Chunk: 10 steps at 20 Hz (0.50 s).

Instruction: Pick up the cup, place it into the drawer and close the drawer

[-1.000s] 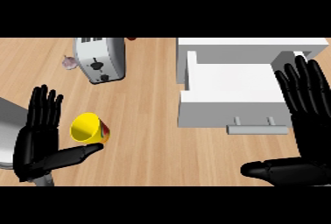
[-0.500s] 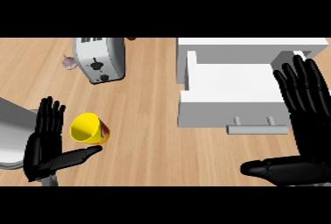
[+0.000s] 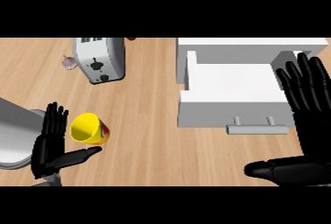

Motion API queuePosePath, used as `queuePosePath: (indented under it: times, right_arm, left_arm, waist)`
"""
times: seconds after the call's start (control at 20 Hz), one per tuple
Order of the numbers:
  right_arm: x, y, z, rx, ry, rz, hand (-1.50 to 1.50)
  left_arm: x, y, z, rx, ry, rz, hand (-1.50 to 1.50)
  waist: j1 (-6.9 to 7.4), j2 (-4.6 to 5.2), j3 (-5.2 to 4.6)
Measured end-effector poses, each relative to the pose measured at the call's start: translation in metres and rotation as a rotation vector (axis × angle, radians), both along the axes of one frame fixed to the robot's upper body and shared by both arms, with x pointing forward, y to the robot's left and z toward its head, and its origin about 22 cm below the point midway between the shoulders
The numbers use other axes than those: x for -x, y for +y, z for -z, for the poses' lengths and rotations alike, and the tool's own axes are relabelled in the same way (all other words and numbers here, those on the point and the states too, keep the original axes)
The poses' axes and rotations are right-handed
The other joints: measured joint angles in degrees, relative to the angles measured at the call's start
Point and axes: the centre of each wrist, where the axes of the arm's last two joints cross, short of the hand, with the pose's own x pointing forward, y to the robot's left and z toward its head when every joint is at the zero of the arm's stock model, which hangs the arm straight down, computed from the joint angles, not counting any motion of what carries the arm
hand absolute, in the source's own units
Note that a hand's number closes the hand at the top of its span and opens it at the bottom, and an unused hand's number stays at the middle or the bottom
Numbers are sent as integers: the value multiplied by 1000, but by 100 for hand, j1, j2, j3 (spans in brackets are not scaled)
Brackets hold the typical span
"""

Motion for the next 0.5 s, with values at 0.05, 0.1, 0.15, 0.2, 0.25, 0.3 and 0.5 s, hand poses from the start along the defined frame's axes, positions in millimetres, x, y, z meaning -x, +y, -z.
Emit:
queuePosePath:
  times: [0.05,0.1,0.15,0.2,0.25,0.3,0.5]
  right_arm:
    - [-1,-1,1,3,3,-2,-150]
    - [0,-1,1,5,4,-2,-150]
    - [2,-2,-4,7,0,1,-150]
    - [4,-3,-4,6,1,2,-150]
    - [5,-3,-2,6,6,3,-150]
    - [6,-5,1,9,6,1,-150]
    - [1,-7,-3,16,8,-5,-150]
  left_arm:
    - [1,2,2,0,3,-3,-150]
    - [-2,2,7,2,5,-9,-150]
    - [-1,3,10,4,3,-11,-150]
    - [-3,2,11,6,4,-13,-150]
    - [-5,2,14,8,0,-14,-150]
    - [-7,-1,18,9,4,-19,-150]
    - [-6,2,34,12,7,-39,-150]
  waist:
    - [1,0,0]
    - [-2,0,1]
    - [-2,1,1]
    - [-2,-1,0]
    - [-4,-1,0]
    - [-5,-1,0]
    - [-3,1,1]
